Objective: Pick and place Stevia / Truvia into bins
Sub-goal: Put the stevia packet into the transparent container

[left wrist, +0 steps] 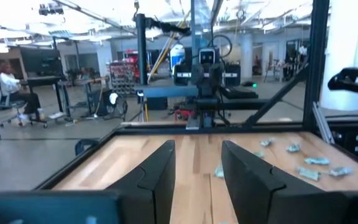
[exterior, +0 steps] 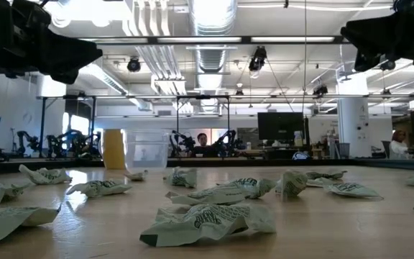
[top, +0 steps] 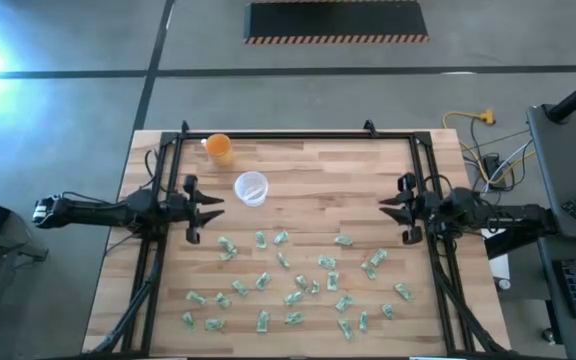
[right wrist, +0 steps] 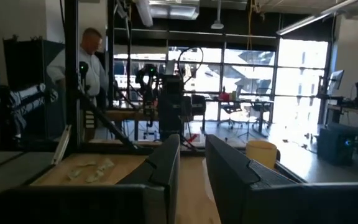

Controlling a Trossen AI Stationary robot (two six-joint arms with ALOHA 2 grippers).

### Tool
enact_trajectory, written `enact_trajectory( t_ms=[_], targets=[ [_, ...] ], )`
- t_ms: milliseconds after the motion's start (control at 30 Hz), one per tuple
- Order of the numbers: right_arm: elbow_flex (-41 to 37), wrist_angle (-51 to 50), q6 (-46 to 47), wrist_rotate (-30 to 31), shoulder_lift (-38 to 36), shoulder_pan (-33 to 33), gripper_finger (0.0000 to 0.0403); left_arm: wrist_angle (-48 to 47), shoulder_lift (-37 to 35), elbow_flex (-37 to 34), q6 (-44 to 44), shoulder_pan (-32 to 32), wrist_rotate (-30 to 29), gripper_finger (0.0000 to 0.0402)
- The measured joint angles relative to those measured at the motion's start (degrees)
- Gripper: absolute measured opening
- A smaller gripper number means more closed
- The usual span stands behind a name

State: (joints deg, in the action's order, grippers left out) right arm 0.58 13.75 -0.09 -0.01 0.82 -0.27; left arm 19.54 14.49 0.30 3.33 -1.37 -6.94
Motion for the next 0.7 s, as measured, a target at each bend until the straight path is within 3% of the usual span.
enact_trajectory(
  t_ms=[167,267,400,567,700],
  targets=[
    [0.0,0.4,0.9,0.0,0.0,0.0,0.0068,-1.0,0.0,0.0,0.0,0.0,0.0,0.0115],
    [0.0,-0.4,7.4,-0.2,0.3,0.0,0.0068,-0.8,0.7,0.0,0.0,0.0,0.0,0.0115],
    [0.0,1.8,4.1,1.0,0.8,-0.1,0.0068,-0.2,1.0,0.0,-0.5,0.0,0.2,0.0115],
    [0.0,-4.1,13.8,1.0,1.8,0.3,0.0068,-0.5,2.1,0.0,-13.3,-0.1,0.9,0.0115],
    [0.0,-10.4,16.3,1.0,3.4,0.8,0.0068,-0.6,3.0,0.0,-15.0,-0.1,0.9,0.0115]
  ],
)
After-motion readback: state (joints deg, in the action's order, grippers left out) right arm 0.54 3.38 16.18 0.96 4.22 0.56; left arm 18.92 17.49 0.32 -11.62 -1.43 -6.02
